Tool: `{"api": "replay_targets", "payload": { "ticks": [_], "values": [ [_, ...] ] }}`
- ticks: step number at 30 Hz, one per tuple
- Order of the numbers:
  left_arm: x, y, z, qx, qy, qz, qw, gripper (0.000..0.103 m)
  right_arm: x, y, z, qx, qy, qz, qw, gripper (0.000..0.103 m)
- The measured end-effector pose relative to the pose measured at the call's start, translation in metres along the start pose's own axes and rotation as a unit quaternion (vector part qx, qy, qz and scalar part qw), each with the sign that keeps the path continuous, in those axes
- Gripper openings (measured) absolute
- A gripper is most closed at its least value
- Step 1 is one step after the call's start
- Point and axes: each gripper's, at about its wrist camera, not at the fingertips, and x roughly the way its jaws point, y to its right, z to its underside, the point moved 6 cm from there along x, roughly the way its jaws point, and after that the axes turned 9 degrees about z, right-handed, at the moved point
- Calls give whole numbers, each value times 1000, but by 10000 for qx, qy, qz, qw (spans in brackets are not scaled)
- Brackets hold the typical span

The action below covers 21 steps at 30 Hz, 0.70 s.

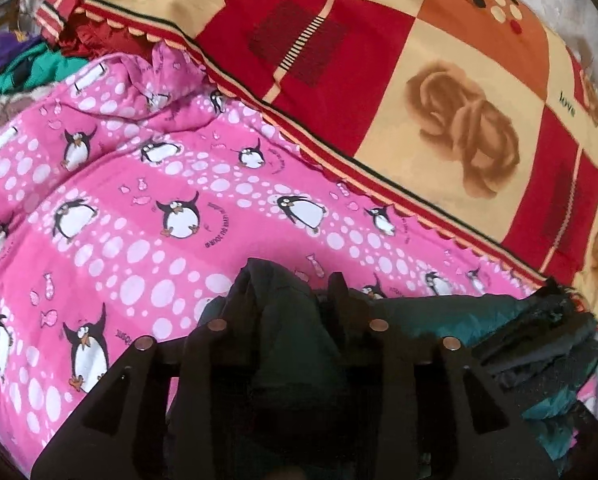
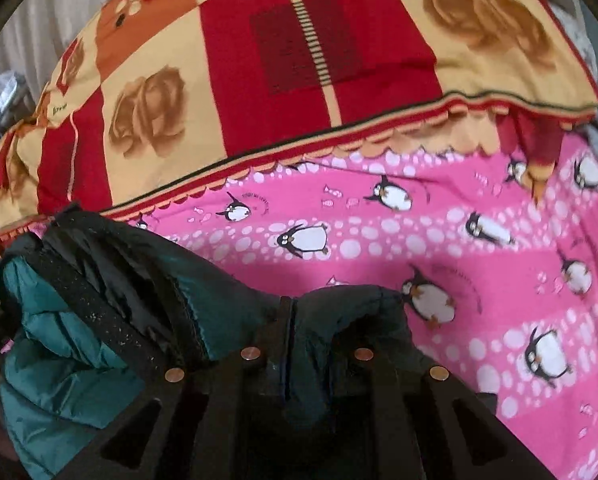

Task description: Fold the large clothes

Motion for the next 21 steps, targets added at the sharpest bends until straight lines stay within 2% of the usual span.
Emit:
{"api": "replay_targets", "payload": {
  "ticks": [3,4,5,6,7,8,9,11,13,14,16,17,19,21],
  "values": [
    [-5,-5,-4,-310,-59,598,9977,54,-10,15,-2,712,-333,-675,9946,23],
    [-8,-5,-6,-403,-51,784,9961,68,-14,19,-2,912,-370,-858,9914,26],
    [-14,-4,-10,-465,15,961,9943,89,-20,24,-3,1151,-379,-1066,9869,33],
    [-22,-4,-14,-460,154,939,9944,101,-27,29,-3,1428,-355,-1347,9799,45],
    [-29,-4,-17,-432,310,924,9943,103,-35,33,-3,1660,-314,-1605,9725,53],
    [-38,-3,-22,-390,503,999,9930,103,-41,34,-3,1789,-257,-1770,9675,72],
    [-44,-2,-26,-361,609,1074,9917,103,-48,35,-3,1852,-171,-1849,9650,80],
    [-51,-3,-30,-345,794,1031,9909,103,-58,32,-5,1824,-38,-1861,9654,80],
    [-49,4,-30,-178,723,973,9925,103,-64,26,-8,1719,47,-1774,9690,80],
    [-47,9,-29,-52,654,943,9934,103,-67,18,-11,1455,142,-1617,9760,80],
    [-42,27,-24,376,496,802,9948,103,-71,5,-16,914,281,-1242,9876,80],
    [-42,40,-20,714,427,711,9940,103,-72,-7,-20,450,401,-875,9943,80],
    [-39,65,-16,1409,413,414,9883,103,-70,-22,-25,-111,547,-338,9979,80],
    [-28,75,-8,1880,277,-35,9818,103,-58,-32,-27,-445,508,56,9977,80]
  ]
}}
